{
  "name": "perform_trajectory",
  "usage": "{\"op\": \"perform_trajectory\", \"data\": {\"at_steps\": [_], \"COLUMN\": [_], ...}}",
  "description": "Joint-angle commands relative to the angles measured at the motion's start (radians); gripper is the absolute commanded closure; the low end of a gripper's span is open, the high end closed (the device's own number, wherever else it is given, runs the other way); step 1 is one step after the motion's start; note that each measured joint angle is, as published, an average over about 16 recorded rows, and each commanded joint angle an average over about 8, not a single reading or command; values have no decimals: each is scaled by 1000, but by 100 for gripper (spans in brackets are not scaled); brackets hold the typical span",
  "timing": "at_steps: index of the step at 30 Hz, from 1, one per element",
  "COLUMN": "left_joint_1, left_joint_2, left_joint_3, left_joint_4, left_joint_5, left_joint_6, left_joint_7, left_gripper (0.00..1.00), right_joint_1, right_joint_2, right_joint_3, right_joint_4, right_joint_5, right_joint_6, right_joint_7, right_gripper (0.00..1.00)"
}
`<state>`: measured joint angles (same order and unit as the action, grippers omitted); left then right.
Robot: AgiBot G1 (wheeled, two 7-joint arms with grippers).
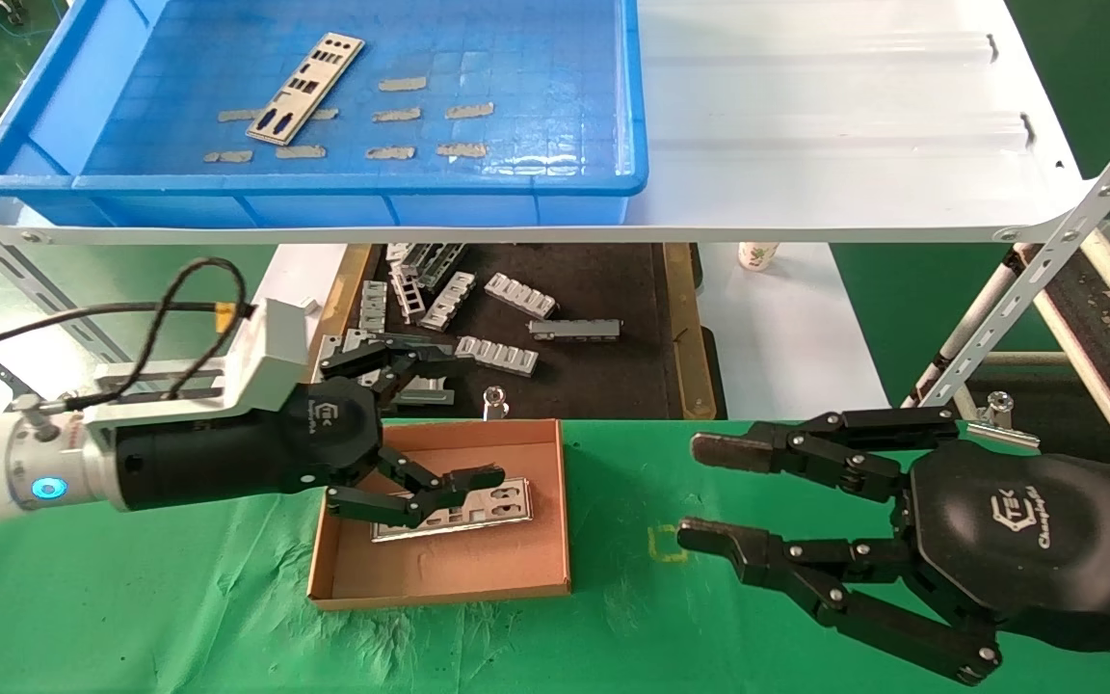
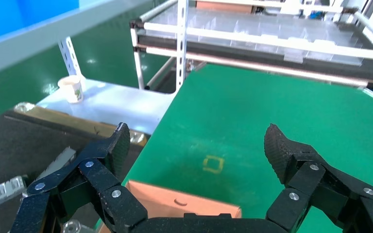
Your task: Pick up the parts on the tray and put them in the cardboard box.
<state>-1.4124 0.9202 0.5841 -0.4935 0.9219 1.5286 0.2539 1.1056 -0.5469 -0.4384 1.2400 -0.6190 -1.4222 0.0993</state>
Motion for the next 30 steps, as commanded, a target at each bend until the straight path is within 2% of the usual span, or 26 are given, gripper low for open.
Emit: {"op": "perform_trajectory", "data": {"at_steps": [1, 30], "left_joint_1": [19, 287], "left_joint_2": [-17, -262], "left_joint_3": [-17, -258], "left_joint_4": [-43, -671], "left_joint_5": [-11, -162], "left_joint_6": [-2, -28], "left_joint_7": [-24, -375], "left_gripper": [0, 0], "right_joint_1": [0, 0], "right_joint_2": [0, 0], "right_joint_3": [0, 0], "right_joint_4": [0, 0], "right_joint_5": [0, 0], "right_joint_6": [0, 0], "right_joint_7": [0, 0], "right_gripper": [0, 0]}}
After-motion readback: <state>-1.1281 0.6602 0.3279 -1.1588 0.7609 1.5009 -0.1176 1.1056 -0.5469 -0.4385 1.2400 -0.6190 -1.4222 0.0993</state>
